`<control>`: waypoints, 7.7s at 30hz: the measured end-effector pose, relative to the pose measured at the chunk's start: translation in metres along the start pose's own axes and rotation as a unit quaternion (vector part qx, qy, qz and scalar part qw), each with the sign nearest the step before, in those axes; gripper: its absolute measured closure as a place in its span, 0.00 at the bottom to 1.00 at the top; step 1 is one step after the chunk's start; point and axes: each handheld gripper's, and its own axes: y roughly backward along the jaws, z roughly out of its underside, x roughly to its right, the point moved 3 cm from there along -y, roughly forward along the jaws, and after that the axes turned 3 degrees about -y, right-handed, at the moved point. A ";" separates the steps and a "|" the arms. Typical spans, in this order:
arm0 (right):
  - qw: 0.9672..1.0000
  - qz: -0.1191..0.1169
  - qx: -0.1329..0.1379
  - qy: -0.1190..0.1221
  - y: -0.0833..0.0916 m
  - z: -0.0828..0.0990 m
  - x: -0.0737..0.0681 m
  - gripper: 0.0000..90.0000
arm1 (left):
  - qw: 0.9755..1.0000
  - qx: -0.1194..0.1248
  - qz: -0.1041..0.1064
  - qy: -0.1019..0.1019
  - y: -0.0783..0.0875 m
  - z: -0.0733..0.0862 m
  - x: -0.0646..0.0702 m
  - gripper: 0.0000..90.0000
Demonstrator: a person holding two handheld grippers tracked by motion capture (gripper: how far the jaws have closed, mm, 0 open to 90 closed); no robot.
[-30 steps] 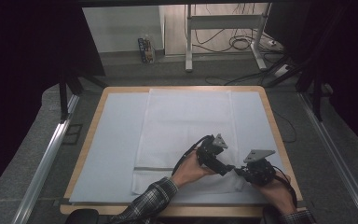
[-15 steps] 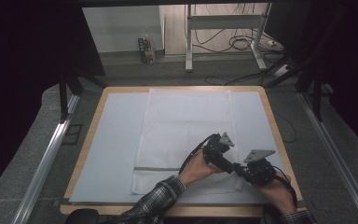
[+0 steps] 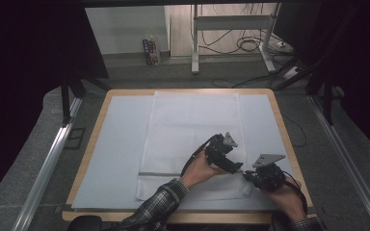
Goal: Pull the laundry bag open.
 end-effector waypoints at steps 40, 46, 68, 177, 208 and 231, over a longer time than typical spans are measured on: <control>0.998 0.029 0.014 0.058 0.004 -0.002 -0.005 0.90 | 0.980 -0.032 0.195 0.032 0.013 0.010 0.011 0.88; 0.998 0.029 0.016 0.058 0.004 -0.002 -0.005 0.90 | 0.980 -0.035 0.194 0.039 0.009 0.012 0.011 0.90; 0.998 0.026 0.006 0.063 0.002 -0.001 -0.006 0.90 | 0.973 -0.042 0.214 0.070 0.007 0.014 0.006 0.88; 0.998 -0.001 -0.004 0.066 -0.004 -0.005 -0.001 0.94 | 0.984 -0.054 0.165 0.039 0.040 0.048 0.000 0.97; 0.997 0.006 -0.006 0.074 -0.004 -0.005 -0.002 0.94 | 0.987 -0.039 0.137 0.078 0.069 0.081 -0.012 0.97; 0.997 0.005 -0.004 0.076 -0.004 -0.005 -0.002 0.94 | 0.986 -0.030 0.126 0.103 0.089 0.104 -0.018 0.97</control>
